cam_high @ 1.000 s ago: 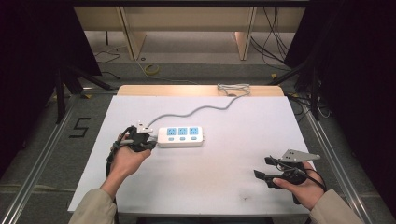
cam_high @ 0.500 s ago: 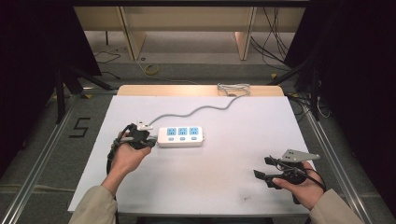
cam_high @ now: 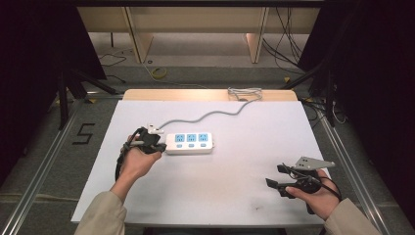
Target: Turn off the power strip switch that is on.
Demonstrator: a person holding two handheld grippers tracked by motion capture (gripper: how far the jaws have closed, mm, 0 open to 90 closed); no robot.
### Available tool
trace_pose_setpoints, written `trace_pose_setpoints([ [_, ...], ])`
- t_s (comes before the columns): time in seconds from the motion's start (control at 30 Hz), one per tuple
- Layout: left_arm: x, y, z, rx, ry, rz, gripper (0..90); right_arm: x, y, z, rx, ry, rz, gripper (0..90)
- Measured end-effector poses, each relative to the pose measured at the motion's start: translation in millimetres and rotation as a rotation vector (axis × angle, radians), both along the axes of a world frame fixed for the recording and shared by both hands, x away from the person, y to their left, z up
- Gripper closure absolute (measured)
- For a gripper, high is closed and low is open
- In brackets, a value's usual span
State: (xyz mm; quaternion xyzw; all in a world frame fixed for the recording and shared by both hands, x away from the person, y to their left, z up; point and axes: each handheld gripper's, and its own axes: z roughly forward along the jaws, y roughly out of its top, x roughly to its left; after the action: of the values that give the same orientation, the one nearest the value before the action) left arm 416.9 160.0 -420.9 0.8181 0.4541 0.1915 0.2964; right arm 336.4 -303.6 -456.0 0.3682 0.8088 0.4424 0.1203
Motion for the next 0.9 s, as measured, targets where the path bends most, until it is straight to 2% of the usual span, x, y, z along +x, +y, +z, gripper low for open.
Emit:
trace_pose_setpoints([
  [0.9, 13.4, -8.3, 1.7, 0.001, 0.001, 0.003, 90.0, 0.2, 0.4, -0.3, 0.001, 0.0, 0.002, 27.8],
])
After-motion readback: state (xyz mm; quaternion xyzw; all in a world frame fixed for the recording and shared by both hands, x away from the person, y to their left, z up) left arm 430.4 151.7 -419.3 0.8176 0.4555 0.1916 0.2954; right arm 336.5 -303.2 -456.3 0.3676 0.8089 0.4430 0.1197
